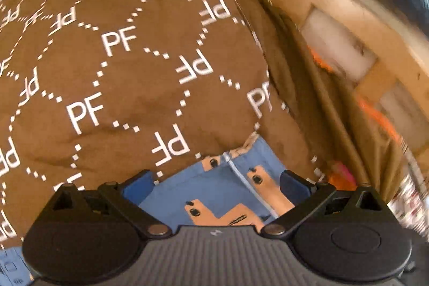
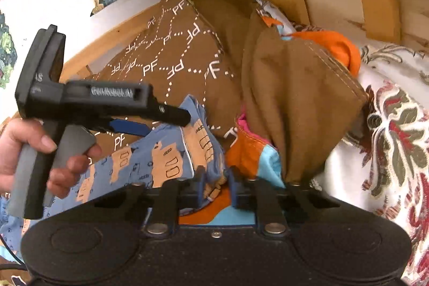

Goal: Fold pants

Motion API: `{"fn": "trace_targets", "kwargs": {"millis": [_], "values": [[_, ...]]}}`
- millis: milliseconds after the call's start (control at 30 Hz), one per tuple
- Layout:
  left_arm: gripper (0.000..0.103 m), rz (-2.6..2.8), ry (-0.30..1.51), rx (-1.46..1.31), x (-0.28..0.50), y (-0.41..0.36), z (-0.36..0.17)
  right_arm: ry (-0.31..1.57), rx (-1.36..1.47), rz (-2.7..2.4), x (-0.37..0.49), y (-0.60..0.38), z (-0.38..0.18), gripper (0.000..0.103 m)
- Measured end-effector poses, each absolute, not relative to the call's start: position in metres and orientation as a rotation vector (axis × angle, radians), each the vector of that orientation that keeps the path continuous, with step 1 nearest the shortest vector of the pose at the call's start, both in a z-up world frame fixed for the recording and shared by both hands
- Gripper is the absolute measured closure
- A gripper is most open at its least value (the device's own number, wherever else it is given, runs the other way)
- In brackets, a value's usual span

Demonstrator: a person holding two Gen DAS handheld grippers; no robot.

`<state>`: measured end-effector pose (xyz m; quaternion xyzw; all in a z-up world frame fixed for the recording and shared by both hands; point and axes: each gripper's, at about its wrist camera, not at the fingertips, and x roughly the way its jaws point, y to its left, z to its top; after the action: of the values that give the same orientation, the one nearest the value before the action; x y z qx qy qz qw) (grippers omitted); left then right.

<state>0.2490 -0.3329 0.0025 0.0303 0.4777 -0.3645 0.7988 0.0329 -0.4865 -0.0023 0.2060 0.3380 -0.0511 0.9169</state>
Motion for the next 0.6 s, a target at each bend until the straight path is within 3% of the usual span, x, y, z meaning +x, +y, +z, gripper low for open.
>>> {"fn": "trace_targets", "kwargs": {"millis": [200, 300, 600], "values": [[0.0, -0.809, 1.114, -0.121, 0.249, -0.331, 0.022, 0.625, 0.062, -0.042, 0.029, -0.436, 0.012, 0.088], [0.001, -0.781, 1.16, -0.089, 0.253, -0.342, 0.024, 0.609, -0.094, -0.009, 0.026, -0.409, 0.01, 0.087], [0.028, -0.675, 1.263, -0.007, 0.262, -0.369, 0.005, 0.63, -0.207, 0.029, 0.026, -0.392, 0.004, 0.087]]}}
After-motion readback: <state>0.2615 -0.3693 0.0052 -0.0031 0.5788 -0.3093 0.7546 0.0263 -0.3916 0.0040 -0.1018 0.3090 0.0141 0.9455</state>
